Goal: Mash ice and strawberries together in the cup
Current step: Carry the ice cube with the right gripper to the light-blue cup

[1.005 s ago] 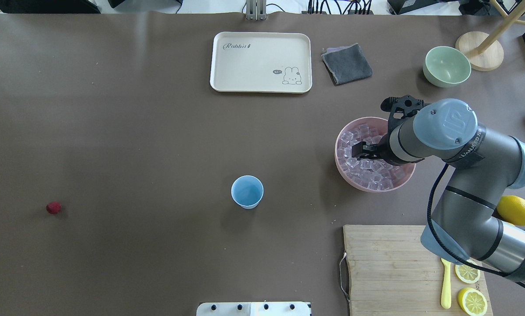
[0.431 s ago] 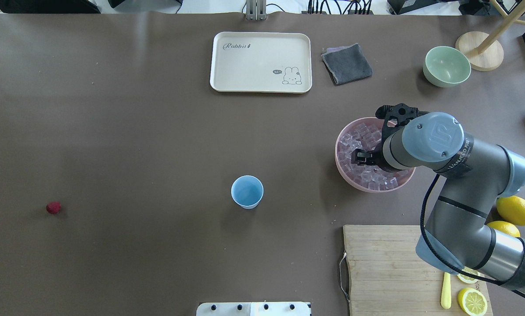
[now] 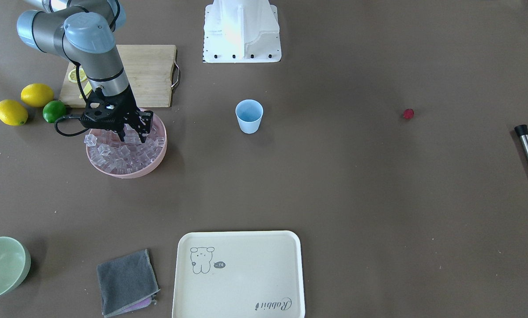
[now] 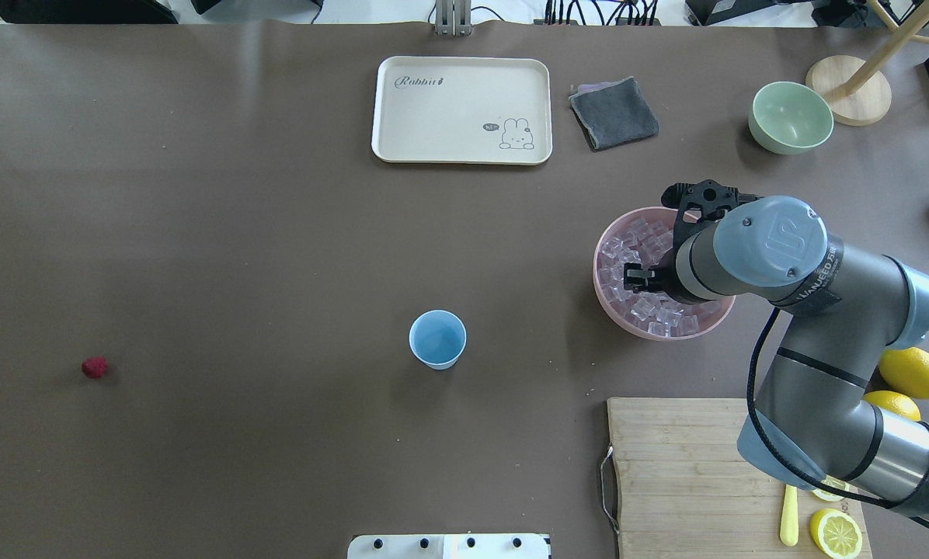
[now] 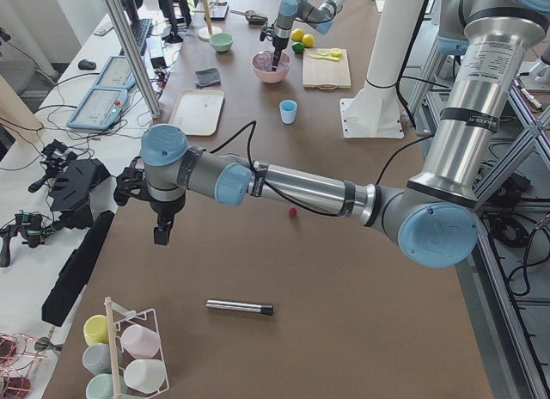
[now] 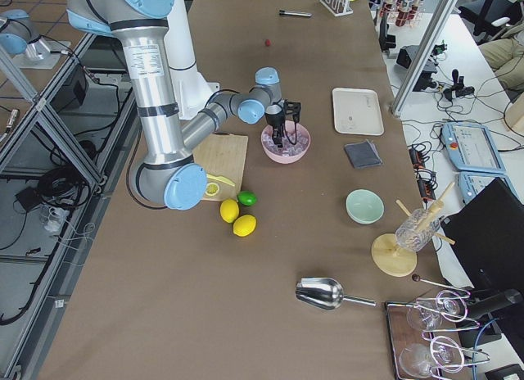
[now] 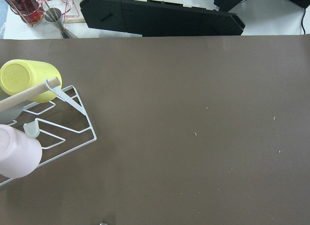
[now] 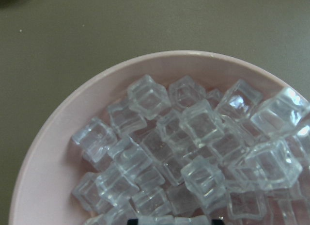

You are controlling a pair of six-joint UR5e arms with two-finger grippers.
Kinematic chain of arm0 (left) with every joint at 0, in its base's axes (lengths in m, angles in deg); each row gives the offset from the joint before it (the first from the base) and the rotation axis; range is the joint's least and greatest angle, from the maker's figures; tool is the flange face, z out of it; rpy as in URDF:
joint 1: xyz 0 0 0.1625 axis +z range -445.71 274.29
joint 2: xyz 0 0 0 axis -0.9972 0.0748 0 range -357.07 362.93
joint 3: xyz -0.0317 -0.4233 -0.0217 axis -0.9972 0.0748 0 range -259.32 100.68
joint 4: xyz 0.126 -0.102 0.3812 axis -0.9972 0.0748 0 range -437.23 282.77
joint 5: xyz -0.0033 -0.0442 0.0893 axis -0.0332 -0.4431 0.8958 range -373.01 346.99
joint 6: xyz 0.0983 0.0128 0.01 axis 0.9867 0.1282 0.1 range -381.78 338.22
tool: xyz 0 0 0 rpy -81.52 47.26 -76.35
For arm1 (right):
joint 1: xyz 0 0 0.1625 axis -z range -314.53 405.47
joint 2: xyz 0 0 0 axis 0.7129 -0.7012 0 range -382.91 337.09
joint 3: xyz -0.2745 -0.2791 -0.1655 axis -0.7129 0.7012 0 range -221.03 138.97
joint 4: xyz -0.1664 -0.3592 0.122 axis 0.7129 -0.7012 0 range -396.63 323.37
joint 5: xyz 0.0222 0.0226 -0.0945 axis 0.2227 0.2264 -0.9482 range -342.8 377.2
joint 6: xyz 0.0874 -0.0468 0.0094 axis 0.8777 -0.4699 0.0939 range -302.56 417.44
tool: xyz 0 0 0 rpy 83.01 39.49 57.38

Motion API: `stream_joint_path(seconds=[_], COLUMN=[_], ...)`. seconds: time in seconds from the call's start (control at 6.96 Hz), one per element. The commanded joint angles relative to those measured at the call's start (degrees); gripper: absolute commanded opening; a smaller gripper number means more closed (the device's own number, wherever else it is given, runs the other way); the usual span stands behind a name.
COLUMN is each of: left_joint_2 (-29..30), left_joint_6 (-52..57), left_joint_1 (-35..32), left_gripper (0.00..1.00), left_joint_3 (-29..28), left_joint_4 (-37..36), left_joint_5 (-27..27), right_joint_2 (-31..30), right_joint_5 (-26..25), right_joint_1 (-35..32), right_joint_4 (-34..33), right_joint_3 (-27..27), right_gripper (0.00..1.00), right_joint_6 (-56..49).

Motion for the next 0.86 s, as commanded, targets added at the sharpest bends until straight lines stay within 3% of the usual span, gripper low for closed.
stream_joint_path(seconds=[0.0,0.43,0.72], left_joint_2=[0.2,0.7,0.8], left_joint_6=[0.0,0.0,0.2], left_joint_1=[0.0,0.1,0.1], left_gripper=[0.98,0.99,0.99], left_joint_3=[0.0,0.5,0.5], left_joint_4=[-0.1,-0.1,0.1], left_joint_5=[0.1,-0.2,-0.2], right_joint_2=[0.5,2.1,8.7], right_joint_5=[0.2,0.6,0.4], right_joint_1=[-0.4,-3.3,-3.4], right_joint_4=[-2.1,-3.4,-3.4], right_joint_3=[-2.3,-6.0,-5.4], right_gripper=[0.00,0.00,0.00], right_joint_6=[0.0,0.0,-0.4])
